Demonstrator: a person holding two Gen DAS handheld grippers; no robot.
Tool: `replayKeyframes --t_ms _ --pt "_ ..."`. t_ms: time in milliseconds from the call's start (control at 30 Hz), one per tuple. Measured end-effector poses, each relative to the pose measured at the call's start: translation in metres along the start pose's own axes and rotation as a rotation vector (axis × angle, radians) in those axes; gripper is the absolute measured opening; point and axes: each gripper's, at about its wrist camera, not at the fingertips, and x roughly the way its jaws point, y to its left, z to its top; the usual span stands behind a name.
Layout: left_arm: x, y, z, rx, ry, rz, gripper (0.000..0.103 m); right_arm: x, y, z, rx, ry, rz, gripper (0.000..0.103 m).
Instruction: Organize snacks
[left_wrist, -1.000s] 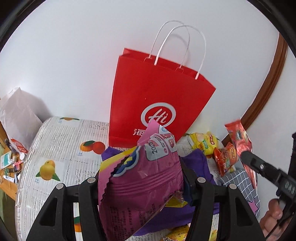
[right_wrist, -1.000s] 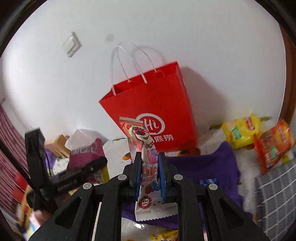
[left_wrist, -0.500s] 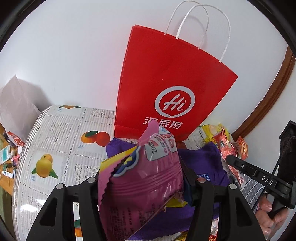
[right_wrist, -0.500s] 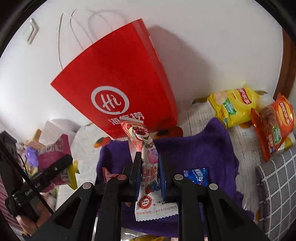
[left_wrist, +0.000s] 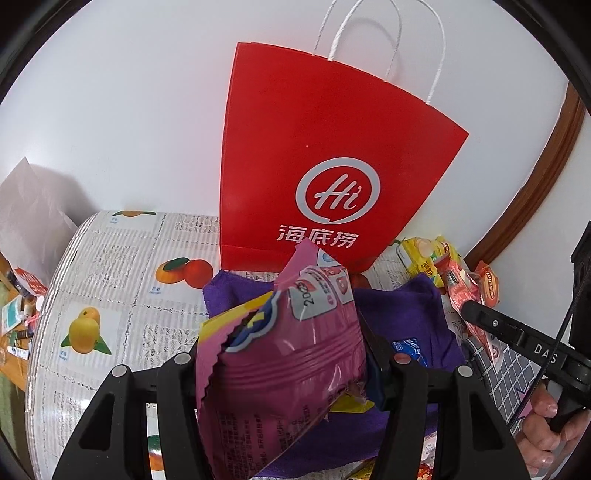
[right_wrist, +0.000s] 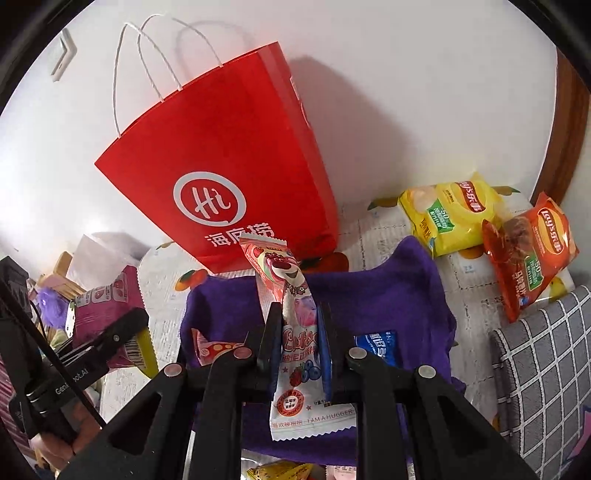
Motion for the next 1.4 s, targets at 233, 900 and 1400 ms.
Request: replayKeyframes --t_ms 233,900,1400 --pt "-0.003 0.001 0.001 -0.004 -0.002 -0.003 0.058 0.004 0.0 -0.001 0.002 0.014 -0.009 0.018" --pt "-0.01 0.009 0.005 -0.024 -0.005 -0.015 0.058 0.032 0.008 -0.009 -0.03 0.083 -0.041 0.02" --pt "-0.008 0.014 0.006 -0.034 0.014 0.003 0.058 0.096 0.009 -0.025 -0.069 0.254 -0.102 0.021"
